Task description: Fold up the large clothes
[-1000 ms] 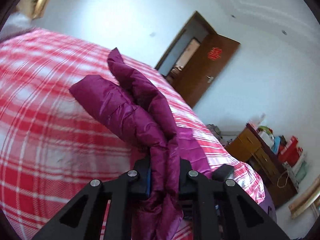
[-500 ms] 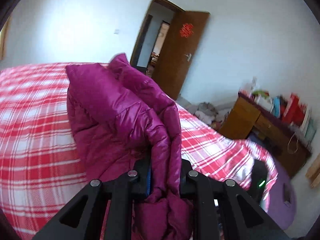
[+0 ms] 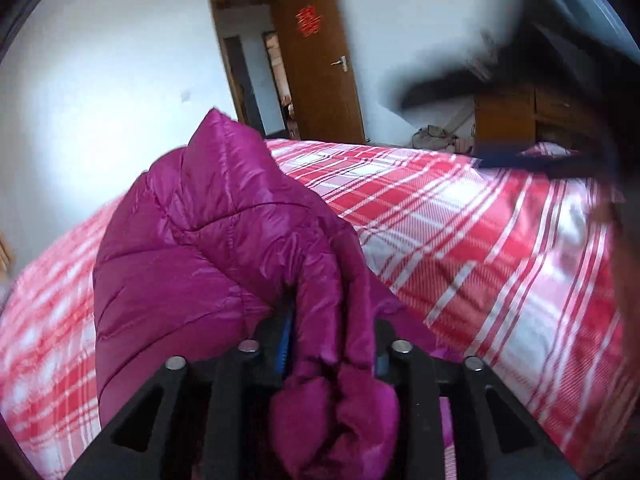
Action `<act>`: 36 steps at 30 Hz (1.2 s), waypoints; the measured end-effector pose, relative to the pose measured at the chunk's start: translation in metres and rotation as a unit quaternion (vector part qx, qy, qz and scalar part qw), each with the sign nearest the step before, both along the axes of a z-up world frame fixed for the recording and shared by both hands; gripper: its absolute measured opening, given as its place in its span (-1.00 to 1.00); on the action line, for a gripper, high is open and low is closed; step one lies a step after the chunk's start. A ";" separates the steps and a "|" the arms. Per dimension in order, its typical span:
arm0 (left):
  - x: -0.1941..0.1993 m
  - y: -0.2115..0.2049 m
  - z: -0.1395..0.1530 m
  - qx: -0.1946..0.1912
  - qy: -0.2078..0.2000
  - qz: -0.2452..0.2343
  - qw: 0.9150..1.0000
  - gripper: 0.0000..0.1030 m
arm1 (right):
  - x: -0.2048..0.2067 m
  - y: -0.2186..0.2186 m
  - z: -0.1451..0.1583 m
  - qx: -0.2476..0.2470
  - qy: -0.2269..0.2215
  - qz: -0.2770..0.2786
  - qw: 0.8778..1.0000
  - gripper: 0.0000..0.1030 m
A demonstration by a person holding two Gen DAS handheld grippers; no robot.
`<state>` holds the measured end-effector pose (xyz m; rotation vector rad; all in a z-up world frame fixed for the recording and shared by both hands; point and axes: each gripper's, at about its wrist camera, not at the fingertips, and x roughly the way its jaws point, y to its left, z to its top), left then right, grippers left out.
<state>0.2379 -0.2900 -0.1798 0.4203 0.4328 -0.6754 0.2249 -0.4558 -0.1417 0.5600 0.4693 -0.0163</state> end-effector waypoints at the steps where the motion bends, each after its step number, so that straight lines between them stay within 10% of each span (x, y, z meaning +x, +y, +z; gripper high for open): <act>1: -0.003 -0.001 -0.002 0.007 -0.012 -0.001 1.000 -0.30 | 0.006 -0.001 0.005 -0.001 -0.004 0.015 1.000 0.83; 8: -0.020 0.003 0.009 0.019 -0.038 -0.004 0.999 0.04 | 0.090 0.032 0.029 -0.013 0.037 0.177 0.983 0.66; 13: -0.049 0.029 0.029 0.018 -0.079 -0.003 0.997 0.12 | 0.125 0.051 0.015 -0.058 0.104 0.190 0.975 -0.09; 15: -0.061 0.049 0.040 -0.001 -0.087 -0.003 0.996 0.50 | 0.125 0.050 0.011 -0.069 0.116 0.180 0.974 -0.23; 21: -0.057 0.128 0.065 -0.084 -0.073 0.037 0.993 0.81 | 0.116 0.038 -0.004 -0.095 0.141 0.148 0.974 -0.25; 28: 0.039 0.163 0.020 -0.098 0.021 0.146 0.984 0.87 | 0.110 0.032 0.006 -0.131 0.161 0.084 0.975 -0.24; 36: 0.041 0.120 0.011 -0.105 0.023 0.118 0.987 0.87 | 0.090 0.067 0.080 0.055 0.005 0.124 0.991 0.31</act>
